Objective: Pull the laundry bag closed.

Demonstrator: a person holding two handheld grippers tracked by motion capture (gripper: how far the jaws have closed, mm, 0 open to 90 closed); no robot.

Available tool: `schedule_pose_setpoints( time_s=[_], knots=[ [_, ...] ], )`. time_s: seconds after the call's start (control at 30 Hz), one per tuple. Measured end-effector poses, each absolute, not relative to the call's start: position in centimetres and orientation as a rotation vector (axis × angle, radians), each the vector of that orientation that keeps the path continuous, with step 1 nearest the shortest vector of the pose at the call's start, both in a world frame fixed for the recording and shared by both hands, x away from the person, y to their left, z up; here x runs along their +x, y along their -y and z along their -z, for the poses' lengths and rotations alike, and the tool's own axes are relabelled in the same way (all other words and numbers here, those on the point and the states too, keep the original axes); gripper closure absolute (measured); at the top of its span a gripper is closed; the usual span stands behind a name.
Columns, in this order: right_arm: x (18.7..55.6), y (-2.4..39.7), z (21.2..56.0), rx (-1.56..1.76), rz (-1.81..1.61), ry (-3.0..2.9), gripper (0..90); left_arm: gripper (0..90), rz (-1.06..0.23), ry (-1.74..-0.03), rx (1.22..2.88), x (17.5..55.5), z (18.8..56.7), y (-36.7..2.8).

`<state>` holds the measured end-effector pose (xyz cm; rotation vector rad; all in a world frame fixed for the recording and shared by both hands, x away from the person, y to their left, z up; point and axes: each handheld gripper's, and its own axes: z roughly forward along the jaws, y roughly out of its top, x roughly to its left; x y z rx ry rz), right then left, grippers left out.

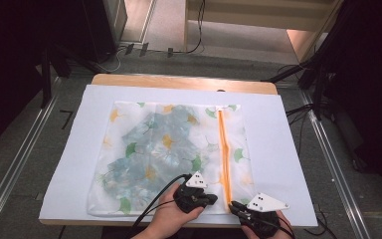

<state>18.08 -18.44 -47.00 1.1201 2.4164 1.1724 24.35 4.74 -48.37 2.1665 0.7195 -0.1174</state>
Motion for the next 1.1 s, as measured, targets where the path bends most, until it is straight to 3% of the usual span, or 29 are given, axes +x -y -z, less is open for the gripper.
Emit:
schedule_pose_setpoints(
  time_s=[0.47,0.53,0.6,0.83,1.0,1.1],
  knots=[
    [19.5,18.6,47.3,1.311,-1.182,-2.364,77.8,89.5,0.117,-0.716,2.169,24.4,48.4,-4.8],
    [19.8,19.3,47.4,1.420,-1.212,-2.356,69.5,89.6,0.116,-0.715,2.168,24.3,48.4,-4.8],
    [19.9,19.8,47.3,1.469,-1.274,-2.364,66.9,89.6,0.104,-0.713,2.173,24.3,48.3,-4.7],
    [18.6,20.3,46.8,1.376,-1.257,-2.414,74.5,89.4,0.110,-0.713,2.171,24.3,48.3,-4.8],
    [18.4,19.9,47.4,1.306,-1.176,-2.475,69.1,88.9,0.125,-0.721,2.161,24.4,48.4,-4.8],
    [18.3,19.5,47.5,1.257,-1.137,-2.495,72.2,88.9,0.130,-0.720,2.161,24.4,48.4,-4.8]
  ],
)
